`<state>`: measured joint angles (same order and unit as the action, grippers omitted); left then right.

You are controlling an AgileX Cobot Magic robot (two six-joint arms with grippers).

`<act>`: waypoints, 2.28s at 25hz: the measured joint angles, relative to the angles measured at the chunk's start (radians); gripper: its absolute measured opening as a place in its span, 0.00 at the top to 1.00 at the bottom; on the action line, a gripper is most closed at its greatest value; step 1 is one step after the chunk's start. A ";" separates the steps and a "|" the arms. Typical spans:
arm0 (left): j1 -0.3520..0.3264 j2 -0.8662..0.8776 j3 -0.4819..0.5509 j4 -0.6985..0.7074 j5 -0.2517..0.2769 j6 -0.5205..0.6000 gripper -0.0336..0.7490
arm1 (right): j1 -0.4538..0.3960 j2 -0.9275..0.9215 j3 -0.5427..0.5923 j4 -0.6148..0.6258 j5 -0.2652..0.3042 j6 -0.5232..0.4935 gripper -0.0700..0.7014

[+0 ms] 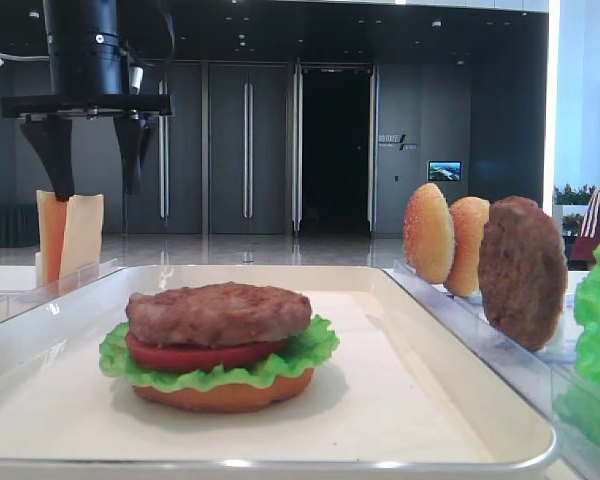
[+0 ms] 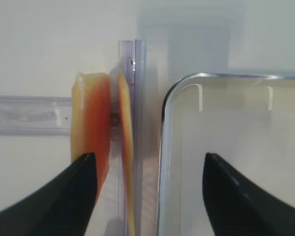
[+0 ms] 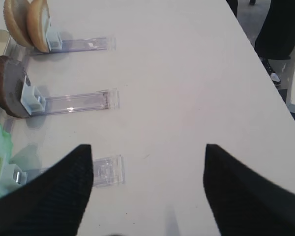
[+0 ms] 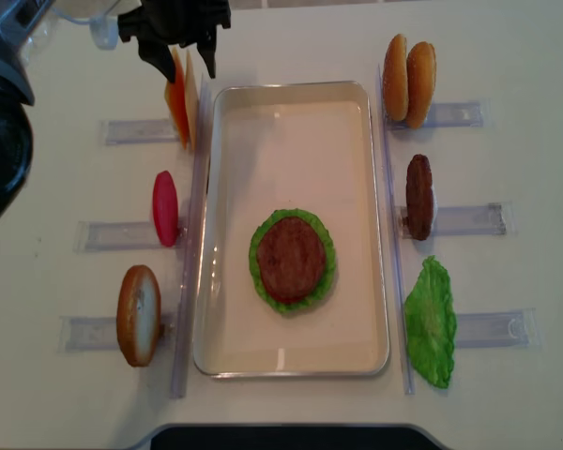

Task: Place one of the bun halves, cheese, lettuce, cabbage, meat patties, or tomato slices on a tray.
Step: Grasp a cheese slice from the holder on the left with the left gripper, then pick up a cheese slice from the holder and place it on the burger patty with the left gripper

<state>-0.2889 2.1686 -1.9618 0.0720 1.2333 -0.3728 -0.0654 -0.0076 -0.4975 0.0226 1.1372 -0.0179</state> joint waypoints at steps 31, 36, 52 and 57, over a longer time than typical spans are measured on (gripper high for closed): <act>-0.013 0.040 -0.001 -0.015 -0.001 0.091 0.93 | 0.000 0.000 0.000 0.000 0.000 0.000 0.28; -0.021 0.039 -0.001 -0.023 -0.001 0.106 0.94 | 0.000 0.000 0.000 0.000 0.000 0.000 0.29; -0.028 -0.167 0.086 -0.299 0.000 0.236 0.94 | 0.000 0.000 0.000 0.000 0.000 0.000 0.29; -0.028 -0.305 0.304 -0.420 -0.007 0.361 0.94 | 0.000 0.000 0.000 0.000 0.000 0.000 0.29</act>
<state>-0.3170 1.8637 -1.6582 -0.3476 1.2266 -0.0114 -0.0654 -0.0076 -0.4975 0.0226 1.1372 -0.0179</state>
